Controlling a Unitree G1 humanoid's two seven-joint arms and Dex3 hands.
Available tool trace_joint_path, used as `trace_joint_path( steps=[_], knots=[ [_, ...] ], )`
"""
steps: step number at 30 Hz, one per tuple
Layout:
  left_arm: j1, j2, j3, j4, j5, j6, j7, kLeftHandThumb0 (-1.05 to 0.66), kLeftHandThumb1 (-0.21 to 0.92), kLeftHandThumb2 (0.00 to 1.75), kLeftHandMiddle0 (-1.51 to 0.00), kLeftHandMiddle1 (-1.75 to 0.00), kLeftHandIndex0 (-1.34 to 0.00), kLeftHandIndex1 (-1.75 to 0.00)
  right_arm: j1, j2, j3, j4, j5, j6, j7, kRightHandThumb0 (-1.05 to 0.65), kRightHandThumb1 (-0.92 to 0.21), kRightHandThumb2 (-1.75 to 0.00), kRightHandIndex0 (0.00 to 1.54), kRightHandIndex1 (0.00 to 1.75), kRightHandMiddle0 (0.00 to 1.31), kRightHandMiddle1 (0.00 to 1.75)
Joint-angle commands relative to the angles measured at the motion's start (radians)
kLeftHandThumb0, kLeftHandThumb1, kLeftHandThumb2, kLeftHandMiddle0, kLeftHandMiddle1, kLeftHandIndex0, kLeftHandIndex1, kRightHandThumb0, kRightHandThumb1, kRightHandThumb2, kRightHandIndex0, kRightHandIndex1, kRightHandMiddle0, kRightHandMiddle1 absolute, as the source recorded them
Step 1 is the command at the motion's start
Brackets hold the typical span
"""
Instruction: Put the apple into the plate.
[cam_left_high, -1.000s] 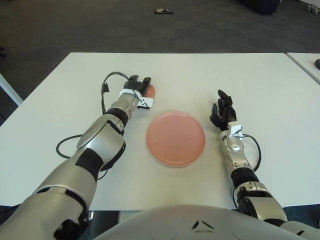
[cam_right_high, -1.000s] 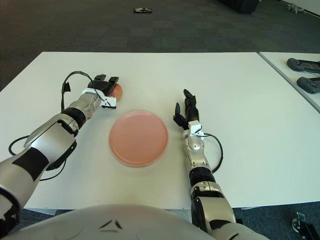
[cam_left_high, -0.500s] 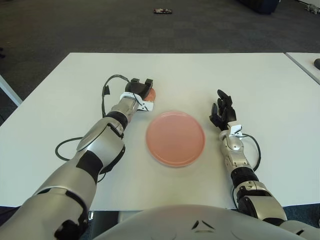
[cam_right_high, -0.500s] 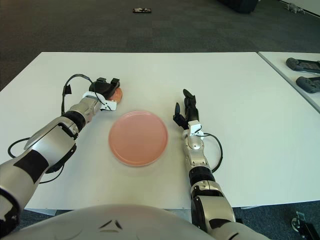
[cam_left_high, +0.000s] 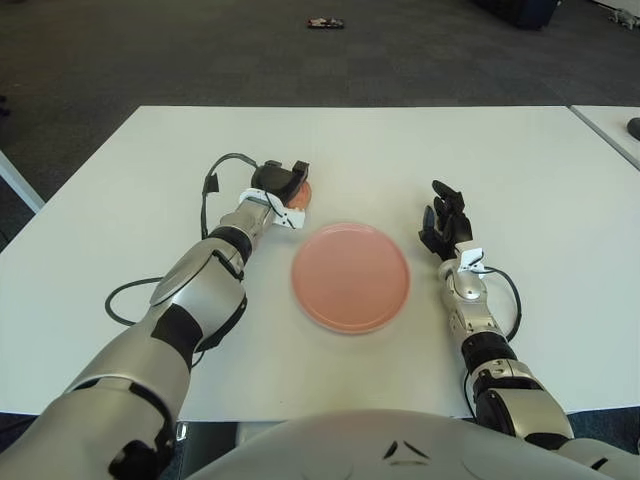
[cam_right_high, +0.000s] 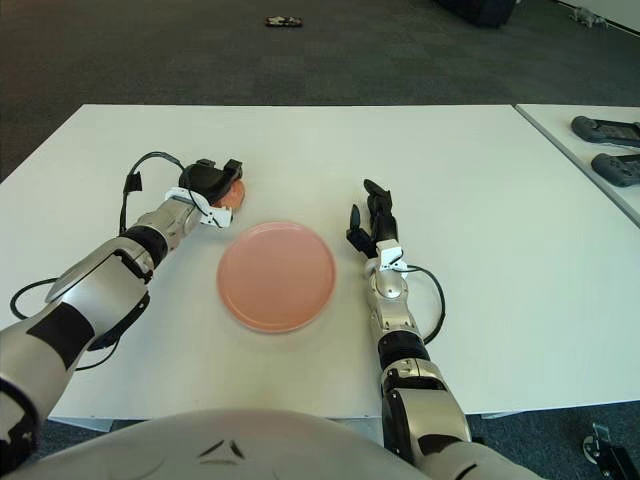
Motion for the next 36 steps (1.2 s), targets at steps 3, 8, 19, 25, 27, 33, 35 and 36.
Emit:
trace_joint_path(
  steps=[3, 8, 19, 25, 27, 33, 35, 36],
  knots=[
    [0.052, 0.001, -0.026, 0.025, 0.03, -0.003, -0.012, -0.44, 0.41, 1.07, -0.58, -1.13, -0.64, -1.56, 0.05, -0.006, -0.012, 0.063, 0.012, 0.046, -0.003, -0.71, -0.92, -0.78, 0.19, 0.43, 0.0, 0.77],
    [0.054, 0.0, -0.028, 0.026, 0.027, 0.001, -0.01, -0.44, 0.42, 1.07, -0.6, -1.14, -0.63, -1.58, 0.049, -0.005, -0.015, 0.063, 0.013, 0.046, -0.003, -0.7, -0.92, -0.77, 0.18, 0.49, 0.0, 0.79],
    [0.059, -0.009, 0.017, 0.022, -0.015, 0.006, 0.051, -0.02, 0.01, 1.6, -0.82, -1.71, -0.73, -1.58, 0.049, 0.0, -0.022, 0.069, 0.031, 0.044, 0.014, -0.69, -0.92, -0.73, 0.16, 0.55, 0.0, 0.83],
    [0.043, -0.017, 0.078, 0.003, -0.069, -0.005, 0.106, -0.01, -0.09, 1.72, -0.89, -1.74, -0.78, -1.59, 0.05, 0.004, -0.024, 0.07, 0.036, 0.041, 0.015, -0.67, -0.92, -0.7, 0.16, 0.57, 0.0, 0.83],
    [0.051, -0.02, 0.1, 0.008, -0.086, -0.002, 0.116, -0.01, -0.11, 1.74, -0.9, -1.74, -0.8, -1.58, 0.05, 0.004, -0.025, 0.069, 0.038, 0.042, 0.017, -0.66, -0.92, -0.69, 0.16, 0.57, 0.0, 0.82],
    [0.025, -0.021, 0.193, 0.001, -0.162, -0.029, 0.145, -0.4, 0.24, 1.4, -1.16, -1.75, -0.65, -1.72, 0.05, 0.006, -0.026, 0.068, 0.037, 0.046, 0.018, -0.66, -0.92, -0.67, 0.16, 0.58, 0.0, 0.78],
    [0.021, -0.021, 0.205, -0.001, -0.169, -0.036, 0.15, -0.45, 0.28, 1.35, -1.19, -1.75, -0.63, -1.73, 0.05, 0.005, -0.027, 0.068, 0.038, 0.046, 0.019, -0.66, -0.92, -0.66, 0.16, 0.59, 0.0, 0.78],
    [0.019, -0.021, 0.215, -0.002, -0.177, -0.043, 0.154, -0.46, 0.29, 1.35, -1.19, -1.75, -0.63, -1.74, 0.049, 0.005, -0.028, 0.07, 0.039, 0.045, 0.021, -0.66, -0.92, -0.65, 0.16, 0.59, 0.0, 0.78]
  ],
)
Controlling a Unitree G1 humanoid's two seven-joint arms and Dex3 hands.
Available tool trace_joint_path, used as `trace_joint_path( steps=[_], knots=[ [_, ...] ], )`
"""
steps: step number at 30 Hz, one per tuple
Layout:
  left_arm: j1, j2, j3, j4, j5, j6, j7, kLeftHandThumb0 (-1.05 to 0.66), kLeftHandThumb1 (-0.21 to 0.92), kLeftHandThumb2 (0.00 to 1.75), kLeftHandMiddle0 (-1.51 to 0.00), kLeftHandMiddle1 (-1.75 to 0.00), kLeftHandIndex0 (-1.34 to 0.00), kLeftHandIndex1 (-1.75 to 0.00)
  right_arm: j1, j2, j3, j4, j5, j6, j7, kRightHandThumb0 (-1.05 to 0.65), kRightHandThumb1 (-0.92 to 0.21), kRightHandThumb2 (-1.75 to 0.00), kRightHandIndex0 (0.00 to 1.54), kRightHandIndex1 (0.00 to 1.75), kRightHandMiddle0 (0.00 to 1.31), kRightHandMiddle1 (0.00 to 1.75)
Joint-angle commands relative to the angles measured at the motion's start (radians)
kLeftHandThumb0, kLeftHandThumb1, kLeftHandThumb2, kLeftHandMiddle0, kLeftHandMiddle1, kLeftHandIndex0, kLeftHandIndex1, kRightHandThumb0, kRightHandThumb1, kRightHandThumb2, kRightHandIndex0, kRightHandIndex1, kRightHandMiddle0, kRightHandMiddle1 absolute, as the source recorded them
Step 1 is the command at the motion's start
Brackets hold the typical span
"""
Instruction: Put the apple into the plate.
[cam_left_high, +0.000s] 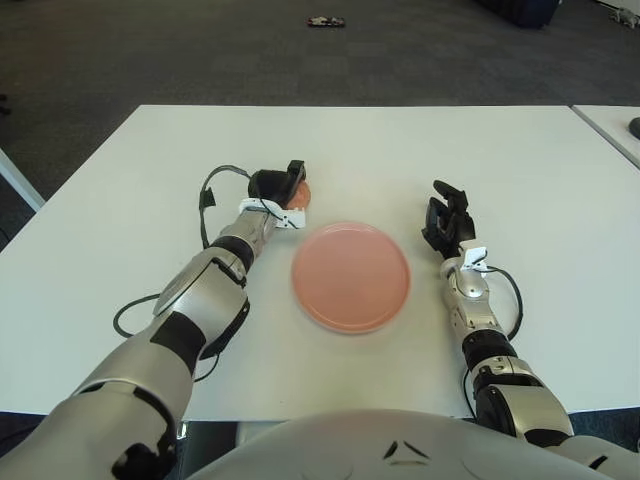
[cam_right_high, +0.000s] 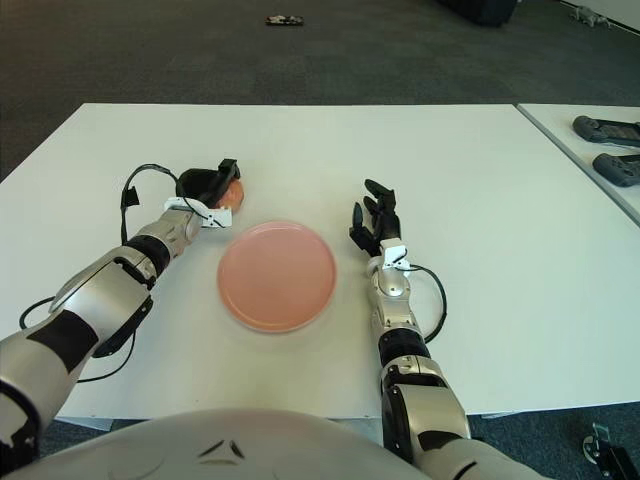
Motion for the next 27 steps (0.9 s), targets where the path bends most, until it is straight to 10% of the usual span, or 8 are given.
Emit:
trace_joint_path(
  steps=[1, 27],
  knots=[
    [-0.03, 0.007, 0.047, -0.009, -0.037, -0.03, 0.037, -0.47, 0.3, 1.34, -1.19, -1.75, -0.63, -1.74, 0.058, 0.005, -0.006, 0.056, 0.014, 0.052, 0.005, -0.66, -0.92, -0.65, 0.16, 0.59, 0.0, 0.79],
    [-0.08, 0.03, 0.196, -0.061, -0.126, -0.289, 0.247, -0.52, 0.22, 1.43, -1.22, -1.75, -0.69, -1.75, 0.052, 0.008, -0.008, 0.059, 0.02, 0.057, 0.024, -0.65, -0.92, -0.58, 0.15, 0.64, 0.0, 0.83]
  ],
)
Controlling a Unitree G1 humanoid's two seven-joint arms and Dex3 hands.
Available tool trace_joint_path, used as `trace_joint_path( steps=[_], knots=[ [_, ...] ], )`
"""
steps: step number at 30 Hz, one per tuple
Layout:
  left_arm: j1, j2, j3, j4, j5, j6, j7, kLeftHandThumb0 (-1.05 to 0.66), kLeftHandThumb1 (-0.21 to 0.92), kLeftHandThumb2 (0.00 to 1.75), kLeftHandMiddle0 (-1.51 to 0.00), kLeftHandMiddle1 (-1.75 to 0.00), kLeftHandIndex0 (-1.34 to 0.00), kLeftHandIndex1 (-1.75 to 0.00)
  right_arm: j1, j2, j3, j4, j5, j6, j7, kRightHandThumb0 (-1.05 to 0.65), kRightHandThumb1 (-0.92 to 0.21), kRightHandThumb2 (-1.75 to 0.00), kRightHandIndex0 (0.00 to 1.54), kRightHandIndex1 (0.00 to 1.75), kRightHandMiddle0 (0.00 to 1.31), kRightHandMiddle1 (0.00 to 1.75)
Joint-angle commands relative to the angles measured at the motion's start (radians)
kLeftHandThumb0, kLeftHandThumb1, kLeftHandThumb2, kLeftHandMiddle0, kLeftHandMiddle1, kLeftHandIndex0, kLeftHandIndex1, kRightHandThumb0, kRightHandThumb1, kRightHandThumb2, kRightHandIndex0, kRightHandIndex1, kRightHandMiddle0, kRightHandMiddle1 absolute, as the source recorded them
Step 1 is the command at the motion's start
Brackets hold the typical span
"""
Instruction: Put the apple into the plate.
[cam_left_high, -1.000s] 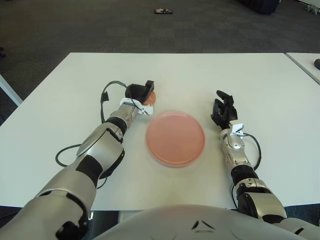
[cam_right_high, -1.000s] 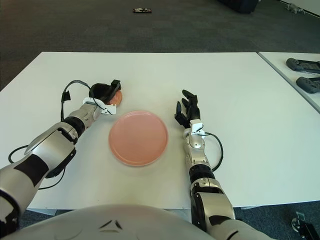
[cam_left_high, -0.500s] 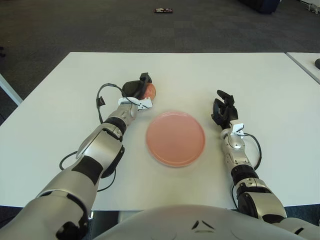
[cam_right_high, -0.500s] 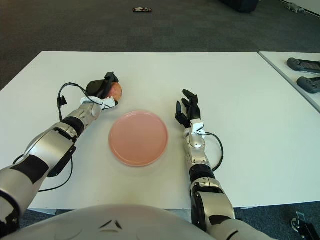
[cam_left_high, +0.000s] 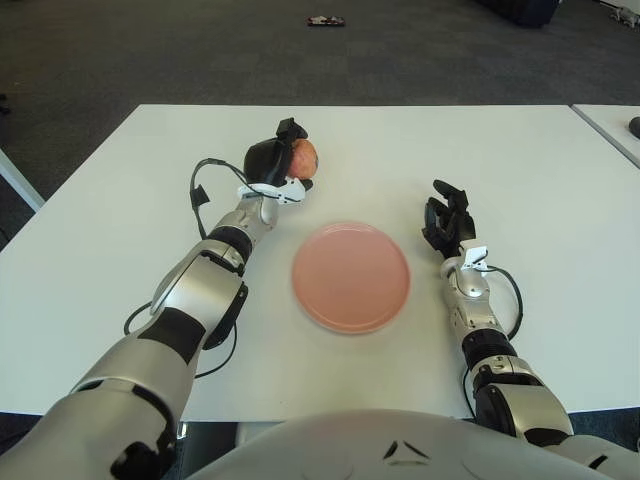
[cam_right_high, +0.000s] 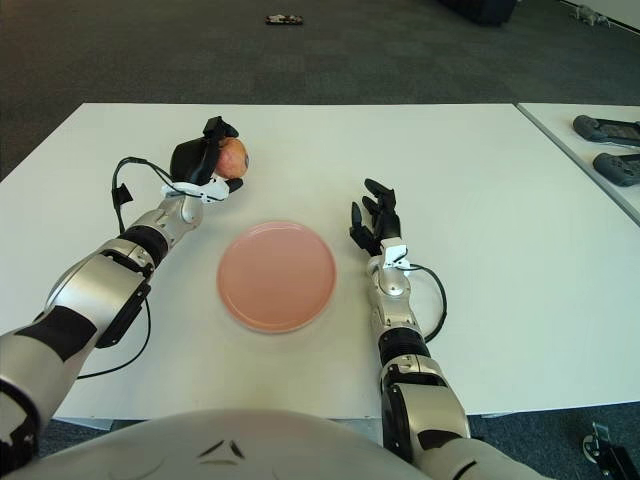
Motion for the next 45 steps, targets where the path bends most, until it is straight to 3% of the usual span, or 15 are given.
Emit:
trace_joint_path(
  steps=[1, 13, 18, 30, 33, 37, 42, 45],
  knots=[
    [-0.052, 0.022, 0.021, -0.019, -0.014, -0.043, 0.041, -0.52, 0.22, 1.44, -1.22, -1.75, -0.69, -1.75, 0.055, 0.007, -0.005, 0.057, 0.014, 0.058, 0.004, -0.65, -0.92, -0.59, 0.15, 0.64, 0.0, 0.83],
    [-0.069, 0.045, 0.045, -0.043, -0.023, -0.164, 0.077, -0.52, 0.2, 1.46, -1.24, -1.75, -0.71, -1.75, 0.053, 0.006, -0.005, 0.063, 0.013, 0.053, 0.005, -0.65, -0.92, -0.6, 0.16, 0.65, 0.0, 0.85],
    [-0.072, 0.061, 0.067, -0.078, -0.049, -0.272, 0.046, -0.53, 0.2, 1.46, -1.25, -1.75, -0.71, -1.75, 0.053, 0.003, -0.005, 0.067, 0.012, 0.051, 0.009, -0.64, -0.92, -0.6, 0.14, 0.65, 0.0, 0.81],
    [0.025, 0.057, 0.08, -0.222, -0.076, -0.436, -0.036, -0.52, 0.19, 1.47, -1.28, -1.75, -0.71, -1.75, 0.051, 0.0, -0.008, 0.074, 0.014, 0.056, 0.009, -0.66, -0.92, -0.61, 0.12, 0.64, 0.0, 0.75],
    [0.062, 0.054, 0.08, -0.273, -0.124, -0.531, -0.152, -0.52, 0.19, 1.47, -1.29, -1.75, -0.71, -1.75, 0.044, -0.001, -0.012, 0.086, 0.017, 0.056, 0.007, -0.66, -0.92, -0.61, 0.11, 0.63, 0.0, 0.74],
    [0.115, 0.05, 0.074, -0.354, -0.177, -0.594, -0.282, -0.52, 0.19, 1.47, -1.29, -1.75, -0.71, -1.75, 0.037, -0.002, -0.016, 0.098, 0.021, 0.055, 0.008, -0.65, -0.92, -0.61, 0.11, 0.62, 0.0, 0.74],
    [0.211, 0.032, 0.04, -0.507, -0.274, -0.627, -0.484, -0.52, 0.19, 1.47, -1.29, -1.75, -0.71, -1.75, 0.03, -0.004, -0.02, 0.11, 0.025, 0.053, 0.01, -0.64, -0.92, -0.61, 0.11, 0.62, 0.0, 0.74],
    [0.252, 0.027, 0.002, -0.572, -0.407, -0.62, -0.663, -0.52, 0.19, 1.46, -1.29, -1.75, -0.71, -1.75, 0.028, -0.004, -0.021, 0.114, 0.024, 0.052, 0.01, -0.64, -0.92, -0.62, 0.12, 0.62, 0.0, 0.74]
  ],
)
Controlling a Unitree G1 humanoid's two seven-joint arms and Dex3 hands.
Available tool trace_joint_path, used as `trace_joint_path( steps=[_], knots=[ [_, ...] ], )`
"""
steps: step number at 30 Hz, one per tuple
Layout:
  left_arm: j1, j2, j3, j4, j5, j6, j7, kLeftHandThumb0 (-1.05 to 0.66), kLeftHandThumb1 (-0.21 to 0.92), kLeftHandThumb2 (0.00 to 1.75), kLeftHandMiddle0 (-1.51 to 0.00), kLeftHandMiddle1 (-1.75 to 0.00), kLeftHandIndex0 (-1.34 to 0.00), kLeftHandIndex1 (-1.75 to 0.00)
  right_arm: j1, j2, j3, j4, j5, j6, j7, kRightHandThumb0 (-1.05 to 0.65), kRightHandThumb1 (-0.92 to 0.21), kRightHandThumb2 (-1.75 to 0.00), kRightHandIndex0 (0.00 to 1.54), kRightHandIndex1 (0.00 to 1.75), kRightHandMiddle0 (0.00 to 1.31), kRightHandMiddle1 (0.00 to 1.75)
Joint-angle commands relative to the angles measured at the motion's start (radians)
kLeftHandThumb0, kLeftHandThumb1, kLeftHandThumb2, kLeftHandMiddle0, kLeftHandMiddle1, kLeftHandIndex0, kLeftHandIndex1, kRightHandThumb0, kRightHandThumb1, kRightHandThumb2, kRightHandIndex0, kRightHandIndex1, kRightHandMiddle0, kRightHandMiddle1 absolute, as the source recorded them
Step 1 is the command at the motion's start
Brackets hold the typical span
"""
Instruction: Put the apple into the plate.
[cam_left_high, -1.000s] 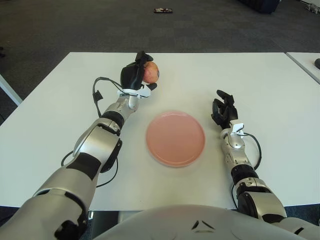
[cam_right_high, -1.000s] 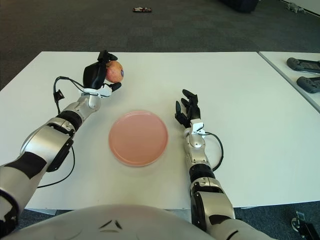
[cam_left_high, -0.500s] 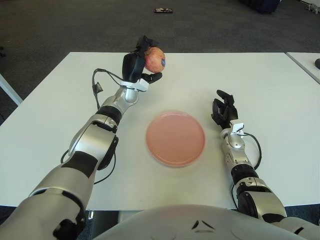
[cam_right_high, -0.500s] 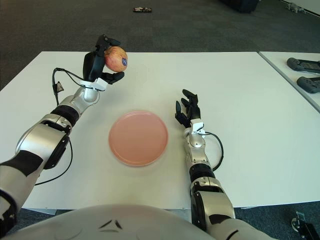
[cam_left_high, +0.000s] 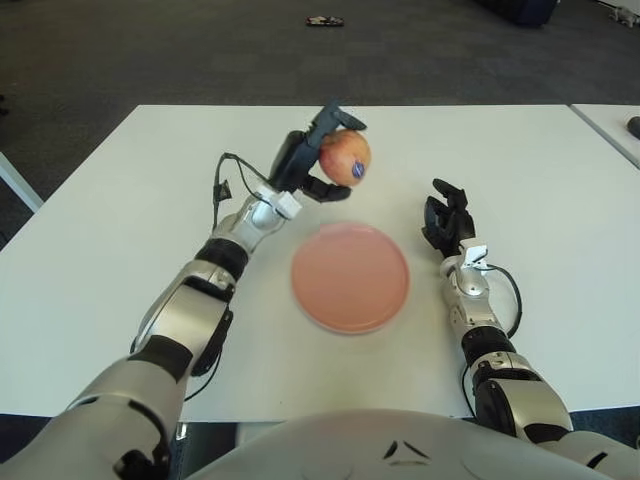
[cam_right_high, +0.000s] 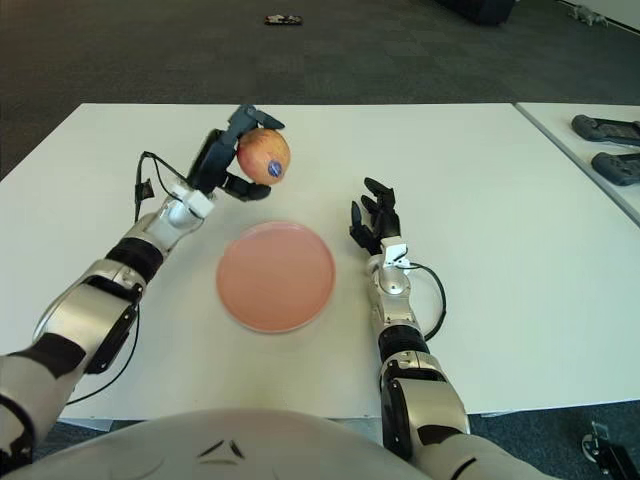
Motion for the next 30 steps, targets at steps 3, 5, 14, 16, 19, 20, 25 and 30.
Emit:
trace_joint_path(
  steps=[3, 5, 14, 16, 19, 20, 25, 30],
  knots=[
    [0.085, 0.008, -0.071, -0.164, -0.267, 0.027, -0.324, -0.52, 0.2, 1.46, -1.27, -1.75, -0.71, -1.75, 0.058, 0.001, -0.009, 0.07, 0.016, 0.049, 0.005, -0.64, -0.92, -0.62, 0.12, 0.61, 0.0, 0.74],
    [0.107, 0.015, -0.084, -0.204, -0.322, 0.051, -0.403, -0.52, 0.2, 1.46, -1.26, -1.75, -0.71, -1.75, 0.056, 0.0, -0.01, 0.073, 0.015, 0.048, 0.005, -0.64, -0.92, -0.63, 0.12, 0.61, 0.0, 0.74],
    [0.193, 0.093, -0.105, -0.4, -0.406, 0.161, -0.68, -0.52, 0.22, 1.43, -1.2, -1.75, -0.69, -1.75, 0.053, -0.004, -0.009, 0.076, 0.009, 0.051, -0.008, -0.64, -0.92, -0.62, 0.13, 0.62, 0.0, 0.76],
    [0.202, 0.093, -0.096, -0.415, -0.394, 0.169, -0.704, -0.52, 0.22, 1.43, -1.2, -1.75, -0.69, -1.75, 0.052, -0.006, -0.009, 0.076, 0.008, 0.052, -0.01, -0.64, -0.92, -0.62, 0.14, 0.62, 0.0, 0.77],
    [0.21, 0.105, -0.102, -0.427, -0.383, 0.183, -0.762, -0.51, 0.23, 1.43, -1.2, -1.75, -0.69, -1.75, 0.052, -0.005, -0.009, 0.075, 0.006, 0.056, -0.018, -0.63, -0.92, -0.62, 0.14, 0.64, 0.0, 0.79],
    [0.211, 0.108, -0.102, -0.432, -0.384, 0.19, -0.779, -0.51, 0.23, 1.42, -1.2, -1.75, -0.69, -1.75, 0.052, -0.005, -0.008, 0.074, 0.005, 0.057, -0.02, -0.62, -0.92, -0.61, 0.15, 0.64, 0.0, 0.8],
    [0.204, 0.145, -0.105, -0.476, -0.338, 0.233, -0.854, -0.51, 0.24, 1.41, -1.19, -1.75, -0.68, -1.75, 0.052, -0.005, -0.005, 0.071, 0.002, 0.063, -0.029, -0.62, -0.92, -0.6, 0.15, 0.66, 0.0, 0.82],
    [0.209, 0.162, -0.093, -0.517, -0.268, 0.251, -0.87, -0.5, 0.25, 1.4, -1.18, -1.75, -0.67, -1.75, 0.054, -0.005, -0.004, 0.066, 0.006, 0.069, -0.024, -0.61, -0.92, -0.6, 0.16, 0.67, 0.0, 0.83]
  ],
)
